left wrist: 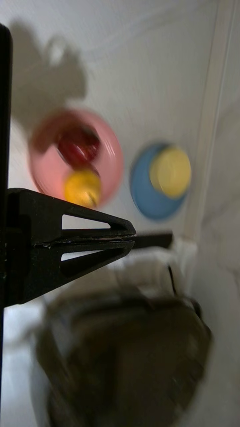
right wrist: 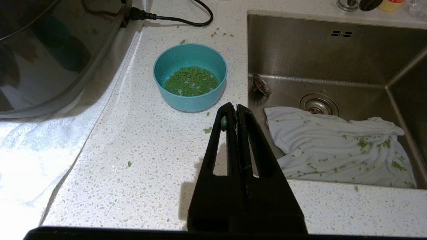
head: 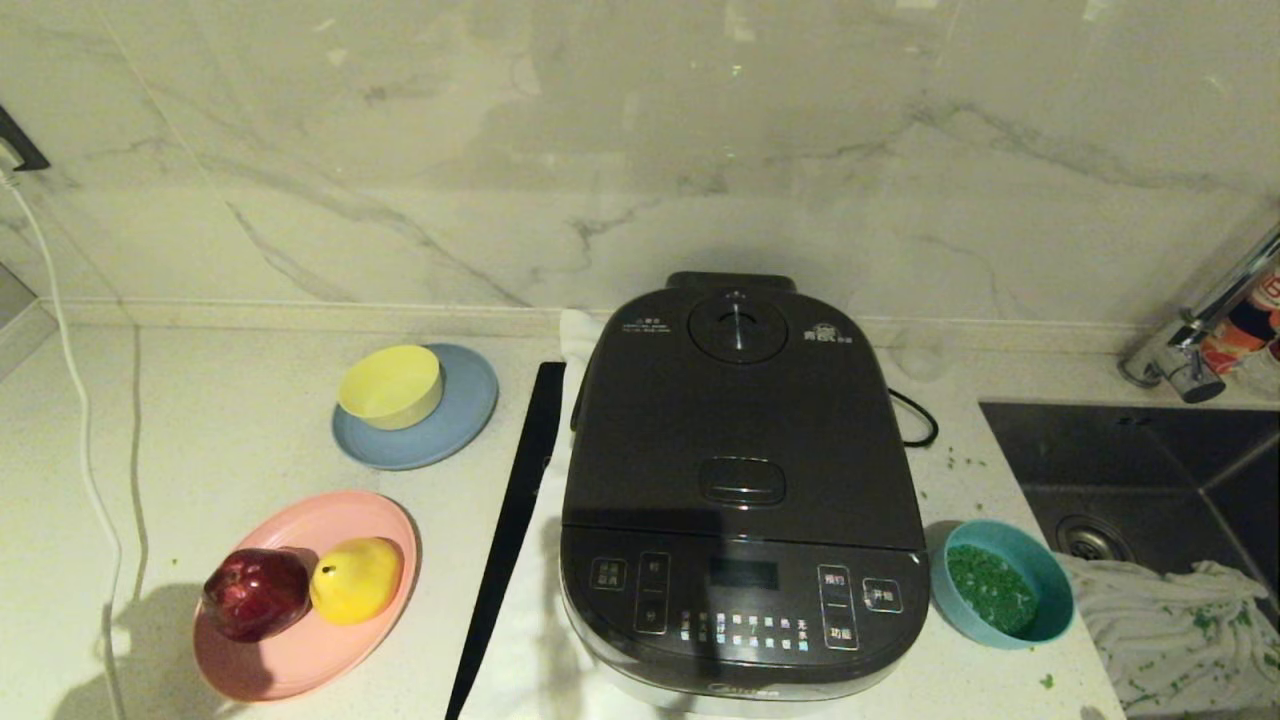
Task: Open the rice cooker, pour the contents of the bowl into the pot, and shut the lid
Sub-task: Open the rice cooker
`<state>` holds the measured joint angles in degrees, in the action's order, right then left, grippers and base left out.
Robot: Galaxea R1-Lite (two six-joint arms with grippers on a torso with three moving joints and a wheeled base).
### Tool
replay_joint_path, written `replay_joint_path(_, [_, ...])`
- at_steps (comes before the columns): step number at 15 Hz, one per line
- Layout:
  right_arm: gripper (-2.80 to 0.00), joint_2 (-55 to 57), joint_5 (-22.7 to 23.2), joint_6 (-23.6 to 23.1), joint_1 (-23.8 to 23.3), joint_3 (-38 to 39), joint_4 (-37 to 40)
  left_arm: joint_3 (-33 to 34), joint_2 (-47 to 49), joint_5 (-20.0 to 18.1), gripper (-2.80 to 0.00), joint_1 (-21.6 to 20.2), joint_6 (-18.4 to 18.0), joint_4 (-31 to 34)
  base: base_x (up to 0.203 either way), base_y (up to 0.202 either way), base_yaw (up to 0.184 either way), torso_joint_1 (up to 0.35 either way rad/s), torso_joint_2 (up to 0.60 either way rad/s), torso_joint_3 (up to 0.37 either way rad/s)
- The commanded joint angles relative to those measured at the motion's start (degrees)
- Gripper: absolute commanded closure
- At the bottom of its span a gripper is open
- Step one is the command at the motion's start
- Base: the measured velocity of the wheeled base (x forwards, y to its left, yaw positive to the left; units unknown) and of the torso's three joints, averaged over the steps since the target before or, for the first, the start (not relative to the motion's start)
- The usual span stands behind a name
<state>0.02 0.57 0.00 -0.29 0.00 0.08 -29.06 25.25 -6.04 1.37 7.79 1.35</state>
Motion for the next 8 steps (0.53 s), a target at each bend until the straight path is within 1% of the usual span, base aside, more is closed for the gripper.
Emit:
replay_joint_path(1, [0.00, 0.1, 0.0, 0.0, 0.0, 0.0, 0.0, -11.1, 21.9, -4.0, 0.00, 0.2, 5.2, -0.4, 0.000, 0.000, 0.000, 0.000, 0.00, 0.000])
replay_joint_path(3, [0.00, 0.1, 0.0, 0.0, -0.1, 0.0, 0.0, -19.1, 33.2, -7.8, 0.00, 1.6, 9.6, -0.8, 0.000, 0.000, 0.000, 0.000, 0.00, 0.000])
replay_joint_path(4, [0.00, 0.0, 0.0, 0.0, 0.0, 0.0, 0.0, -23.1, 38.3, -9.2, 0.00, 3.5, 11.2, -0.9, 0.000, 0.000, 0.000, 0.000, 0.00, 0.000])
replay_joint_path(5, [0.00, 0.0, 0.0, 0.0, -0.1, 0.0, 0.0, -27.2, 42.4, -10.3, 0.00, 7.1, 12.7, -1.0, 0.000, 0.000, 0.000, 0.000, 0.00, 0.000])
replay_joint_path(6, [0.00, 0.0, 0.0, 0.0, 0.0, 0.0, 0.0, -30.1, 44.8, -10.9, 0.00, 11.9, 13.9, -1.0, 0.000, 0.000, 0.000, 0.000, 0.00, 0.000])
replay_joint_path(8, [0.00, 0.1, 0.0, 0.0, 0.0, 0.0, 0.0, -32.9, 47.9, -11.5, 0.00, 19.4, 15.3, -0.9, 0.000, 0.000, 0.000, 0.000, 0.00, 0.000])
